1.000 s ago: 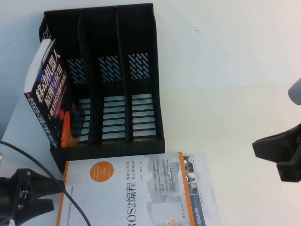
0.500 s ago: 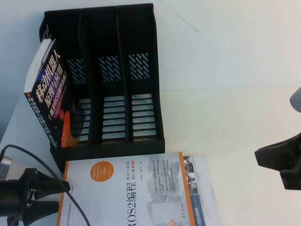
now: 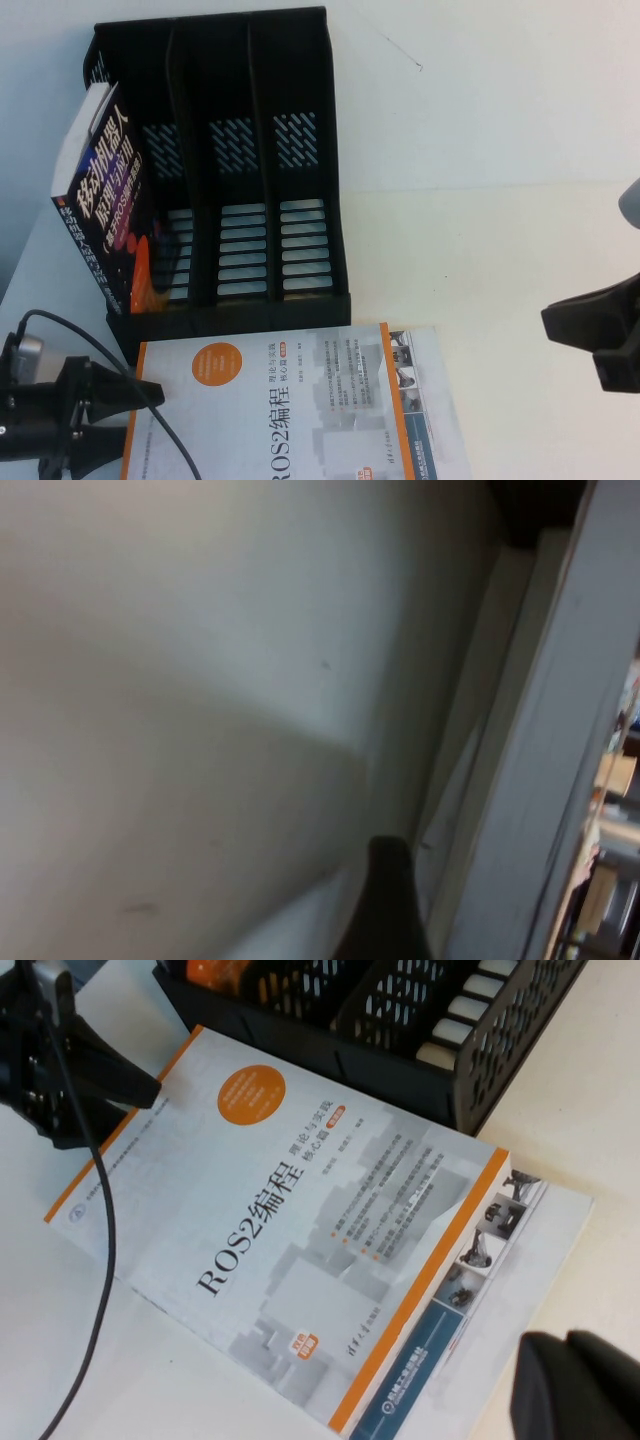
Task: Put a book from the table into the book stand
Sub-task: Pick up the book with your left arm
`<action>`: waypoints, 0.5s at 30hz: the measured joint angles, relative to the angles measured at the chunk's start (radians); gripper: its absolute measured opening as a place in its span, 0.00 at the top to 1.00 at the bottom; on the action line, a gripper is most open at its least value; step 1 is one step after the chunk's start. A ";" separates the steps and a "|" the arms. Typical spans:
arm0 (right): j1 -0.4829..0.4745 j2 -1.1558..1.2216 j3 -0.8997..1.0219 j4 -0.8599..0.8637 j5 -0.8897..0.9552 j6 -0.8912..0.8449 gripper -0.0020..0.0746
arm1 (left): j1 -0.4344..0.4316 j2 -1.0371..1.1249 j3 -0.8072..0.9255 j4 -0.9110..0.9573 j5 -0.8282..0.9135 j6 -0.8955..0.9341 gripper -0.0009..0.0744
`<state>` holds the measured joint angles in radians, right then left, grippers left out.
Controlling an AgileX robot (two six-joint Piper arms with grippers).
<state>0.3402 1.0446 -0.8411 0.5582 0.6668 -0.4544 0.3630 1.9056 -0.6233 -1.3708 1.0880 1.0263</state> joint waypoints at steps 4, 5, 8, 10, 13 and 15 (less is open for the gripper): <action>0.000 0.000 0.000 0.000 -0.004 0.000 0.96 | -0.050 0.000 0.000 0.000 -0.013 0.006 0.30; 0.000 0.000 0.000 0.000 -0.004 0.000 0.96 | -0.065 0.000 0.000 0.000 -0.027 0.006 0.30; 0.000 0.000 0.000 0.000 -0.006 0.000 0.96 | -0.095 0.000 0.000 0.003 -0.060 0.006 0.30; 0.000 0.000 0.000 0.000 -0.006 0.000 0.96 | -0.102 0.000 0.000 0.003 -0.067 0.006 0.33; 0.000 0.000 0.000 0.000 -0.006 0.000 0.96 | -0.102 0.000 -0.002 0.006 -0.082 0.005 0.47; 0.000 0.000 0.000 0.000 -0.013 0.000 0.96 | -0.102 0.000 -0.002 0.008 -0.076 0.005 0.63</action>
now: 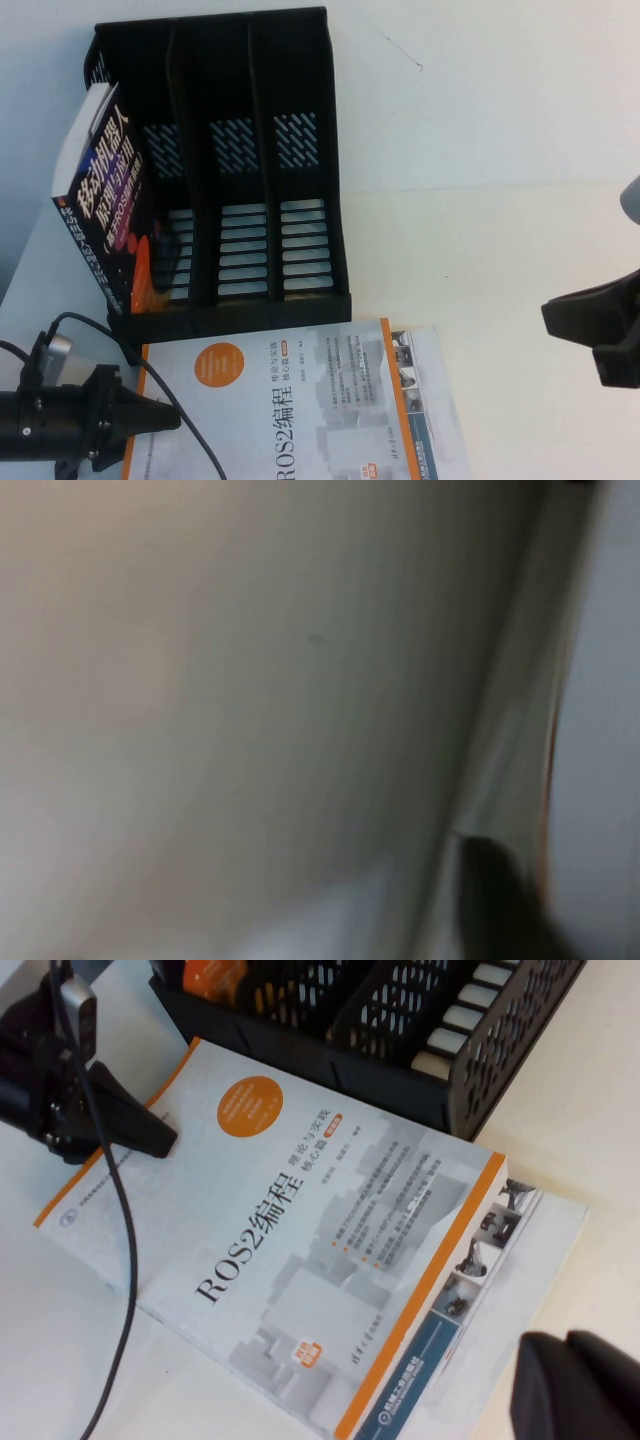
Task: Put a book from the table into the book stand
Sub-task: Pick up the book with your left arm
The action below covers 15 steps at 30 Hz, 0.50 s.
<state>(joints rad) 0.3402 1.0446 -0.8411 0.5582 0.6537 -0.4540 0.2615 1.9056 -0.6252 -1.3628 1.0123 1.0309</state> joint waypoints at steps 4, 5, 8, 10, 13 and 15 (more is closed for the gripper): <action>0.000 0.000 0.000 0.000 -0.015 0.000 0.96 | 0.000 0.000 0.000 -0.005 0.032 -0.004 0.83; 0.000 0.000 0.000 0.000 -0.017 0.000 0.96 | 0.000 -0.002 0.000 -0.005 0.037 -0.007 0.83; 0.000 0.000 0.000 0.000 -0.021 0.000 0.96 | 0.000 -0.012 0.000 -0.005 0.043 -0.008 0.83; 0.000 0.000 0.000 0.000 -0.021 0.000 0.96 | 0.000 -0.034 0.000 -0.002 0.046 -0.014 0.83; 0.000 0.000 0.000 0.000 -0.021 0.000 0.96 | 0.000 -0.104 0.000 0.021 0.046 -0.035 0.84; 0.000 0.000 0.000 0.000 -0.021 0.000 0.96 | 0.000 -0.166 0.000 0.045 0.048 -0.058 0.84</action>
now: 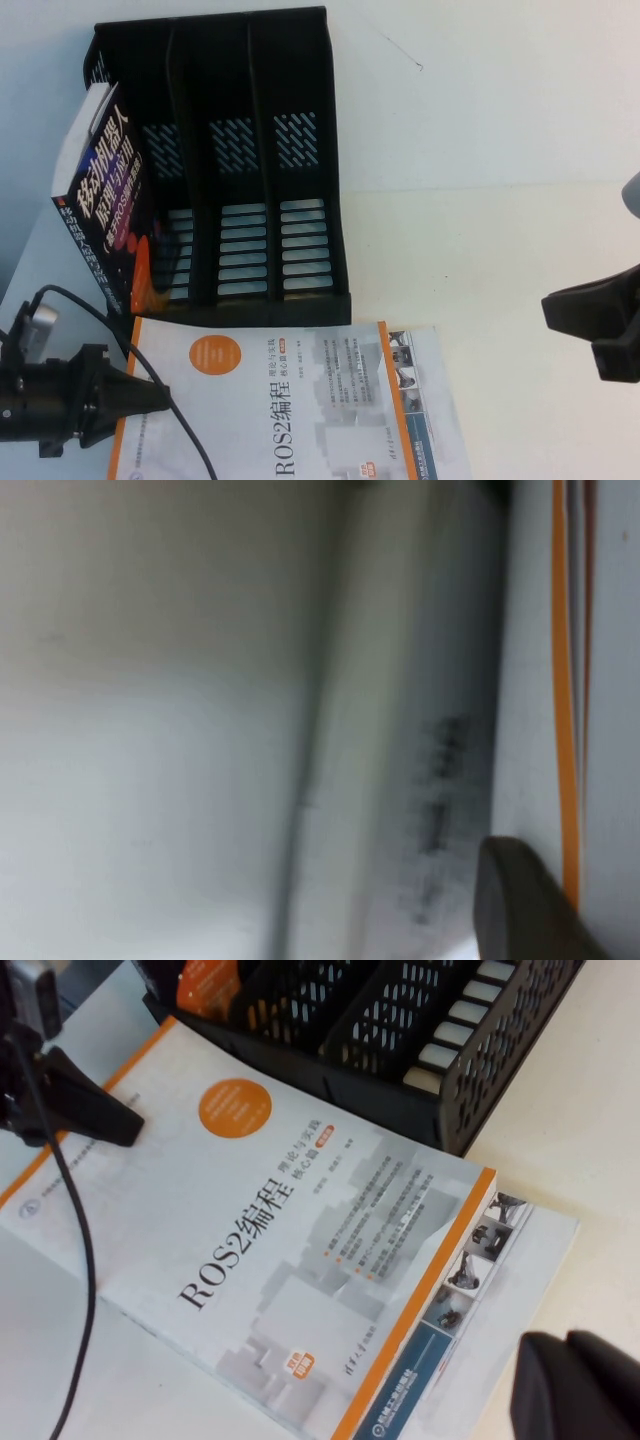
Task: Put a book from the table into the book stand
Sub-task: Pick up the book with your left arm, then place the book on the book shelf
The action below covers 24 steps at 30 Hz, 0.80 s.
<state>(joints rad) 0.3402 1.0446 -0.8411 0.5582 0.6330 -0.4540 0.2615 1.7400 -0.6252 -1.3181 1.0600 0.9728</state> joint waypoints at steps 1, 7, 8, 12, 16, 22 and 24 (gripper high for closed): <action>0.000 0.000 0.000 0.000 0.000 0.000 0.96 | 0.000 -0.026 0.000 0.008 0.005 -0.004 0.84; 0.000 0.000 0.000 0.000 0.000 0.000 0.96 | 0.000 -0.232 0.002 0.050 0.047 -0.065 0.84; 0.000 0.000 0.000 0.000 0.000 0.000 0.96 | 0.000 -0.272 0.002 0.057 0.052 -0.082 0.84; 0.000 0.000 0.000 0.000 -0.002 0.000 0.96 | 0.000 -0.443 -0.027 0.097 0.073 -0.157 0.84; 0.000 0.000 0.000 0.000 -0.002 0.000 0.96 | 0.000 -0.604 -0.124 0.162 0.097 -0.249 0.84; 0.000 0.000 0.000 0.002 -0.002 0.000 0.96 | 0.000 -0.721 -0.423 0.218 0.158 -0.439 0.84; 0.000 0.000 0.000 0.002 -0.002 0.010 0.96 | 0.000 -0.723 -0.534 0.230 0.150 -0.500 0.85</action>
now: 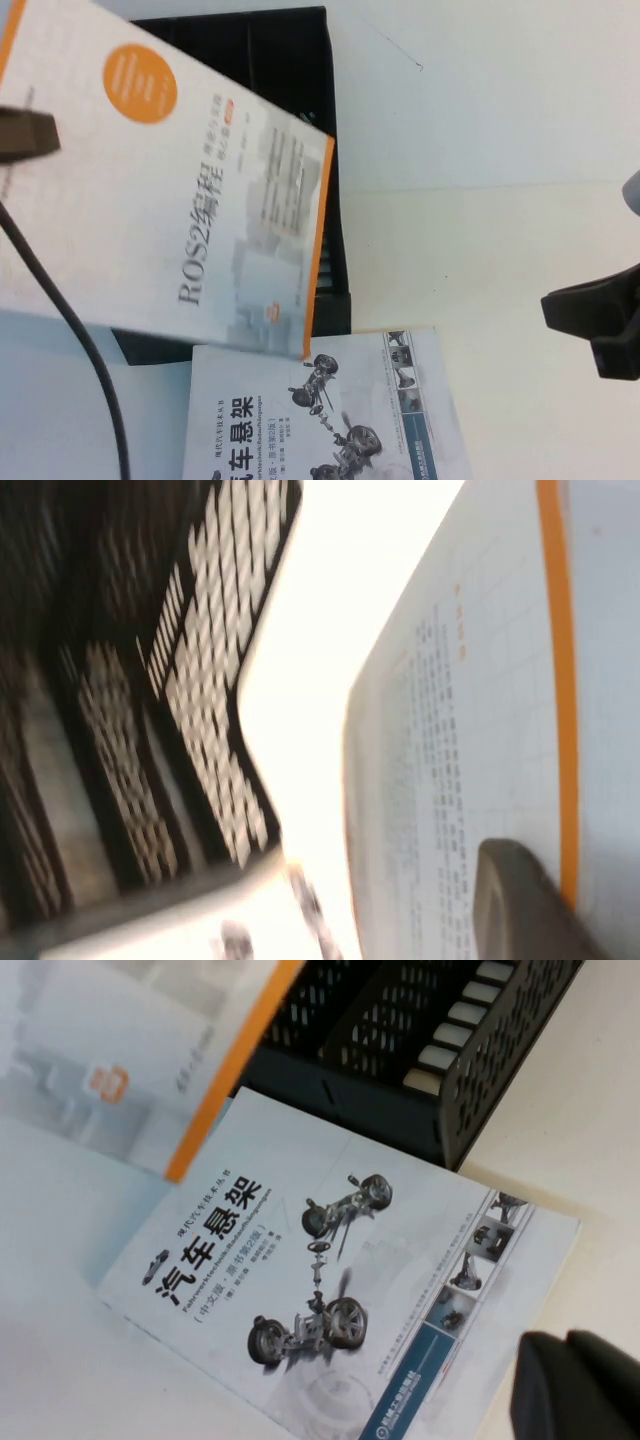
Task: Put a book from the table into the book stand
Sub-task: Place the book on the book shelf
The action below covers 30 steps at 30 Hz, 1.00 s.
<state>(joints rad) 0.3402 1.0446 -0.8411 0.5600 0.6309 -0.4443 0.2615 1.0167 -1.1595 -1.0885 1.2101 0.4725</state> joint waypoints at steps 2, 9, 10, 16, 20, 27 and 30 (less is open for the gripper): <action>0.000 0.000 0.000 0.000 0.000 0.006 0.96 | -0.002 0.005 -0.096 0.028 -0.023 -0.059 0.85; 0.000 0.000 0.000 0.000 0.000 0.010 0.96 | -0.002 0.122 -0.380 0.081 -0.051 -0.157 0.85; 0.000 0.000 0.000 0.000 0.000 0.010 0.96 | -0.002 0.140 -0.404 0.086 -0.051 -0.169 0.85; 0.000 0.000 0.000 0.000 0.000 0.010 0.96 | -0.002 0.262 -0.528 0.134 -0.051 -0.235 0.85; 0.000 0.000 0.000 0.000 0.000 0.010 0.96 | -0.002 0.333 -0.556 0.177 -0.066 -0.257 0.85; 0.000 0.000 0.000 0.000 -0.010 0.010 0.96 | -0.112 0.425 -0.558 0.312 -0.192 -0.292 0.85; 0.000 0.000 0.000 0.001 -0.015 0.010 0.96 | -0.203 0.454 -0.558 0.380 -0.249 -0.312 0.85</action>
<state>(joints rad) 0.3402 1.0446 -0.8411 0.5613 0.6163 -0.4342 0.0589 1.4707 -1.7179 -0.7083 0.9610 0.1605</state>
